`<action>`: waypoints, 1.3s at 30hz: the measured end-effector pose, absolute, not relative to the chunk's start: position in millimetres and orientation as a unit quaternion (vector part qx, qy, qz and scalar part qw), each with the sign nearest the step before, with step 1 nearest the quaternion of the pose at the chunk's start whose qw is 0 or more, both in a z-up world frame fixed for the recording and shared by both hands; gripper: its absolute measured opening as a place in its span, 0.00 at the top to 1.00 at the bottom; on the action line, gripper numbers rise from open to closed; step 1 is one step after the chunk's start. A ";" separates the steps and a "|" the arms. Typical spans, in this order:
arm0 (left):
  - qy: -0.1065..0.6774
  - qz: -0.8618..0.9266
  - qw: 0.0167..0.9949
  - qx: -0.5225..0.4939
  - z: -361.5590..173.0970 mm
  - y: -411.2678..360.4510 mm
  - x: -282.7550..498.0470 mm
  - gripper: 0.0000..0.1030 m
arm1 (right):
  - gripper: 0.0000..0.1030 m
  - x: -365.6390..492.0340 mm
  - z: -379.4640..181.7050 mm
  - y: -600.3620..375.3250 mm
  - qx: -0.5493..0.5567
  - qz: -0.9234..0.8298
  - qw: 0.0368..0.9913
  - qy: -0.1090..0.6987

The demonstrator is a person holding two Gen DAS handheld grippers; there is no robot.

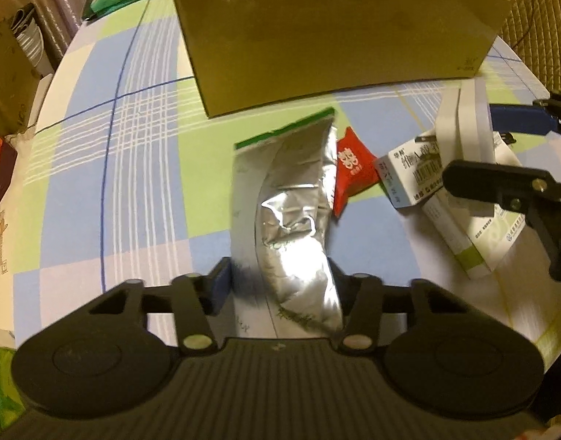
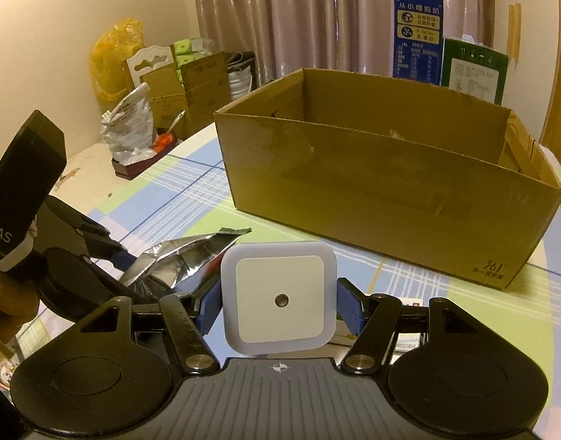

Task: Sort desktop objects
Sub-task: 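Grasp the silver foil bag with left tool while right tool holds night light, then carry the foil bag and night light over the cardboard box with both tools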

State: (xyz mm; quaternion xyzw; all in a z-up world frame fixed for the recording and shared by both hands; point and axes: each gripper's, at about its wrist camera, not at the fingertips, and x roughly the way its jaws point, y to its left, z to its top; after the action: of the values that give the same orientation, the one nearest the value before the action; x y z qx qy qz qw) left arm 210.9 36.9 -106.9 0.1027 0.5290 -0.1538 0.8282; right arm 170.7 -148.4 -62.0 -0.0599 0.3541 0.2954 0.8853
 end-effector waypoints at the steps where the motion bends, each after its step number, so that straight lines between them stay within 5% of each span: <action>1: 0.530 -0.154 0.828 0.101 -106.9 37.4 211.8 0.63 | 0.39 170.3 -61.9 -148.1 -0.060 0.296 0.885 0.354; 7: 0.526 -0.149 0.831 0.098 -99.9 37.2 208.5 0.70 | 0.39 171.0 -61.8 -149.0 -0.059 0.292 0.886 0.354; 39: 0.470 -0.159 0.865 0.073 -43.3 30.2 189.5 0.70 | 0.39 173.3 -42.7 -163.7 -0.039 0.245 0.909 0.336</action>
State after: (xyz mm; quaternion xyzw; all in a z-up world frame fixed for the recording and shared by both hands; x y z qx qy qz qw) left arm 189.5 30.2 -43.3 0.0728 0.4696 -0.1593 0.8653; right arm 173.3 -163.7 -42.7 -0.0387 0.3364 0.2447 0.9086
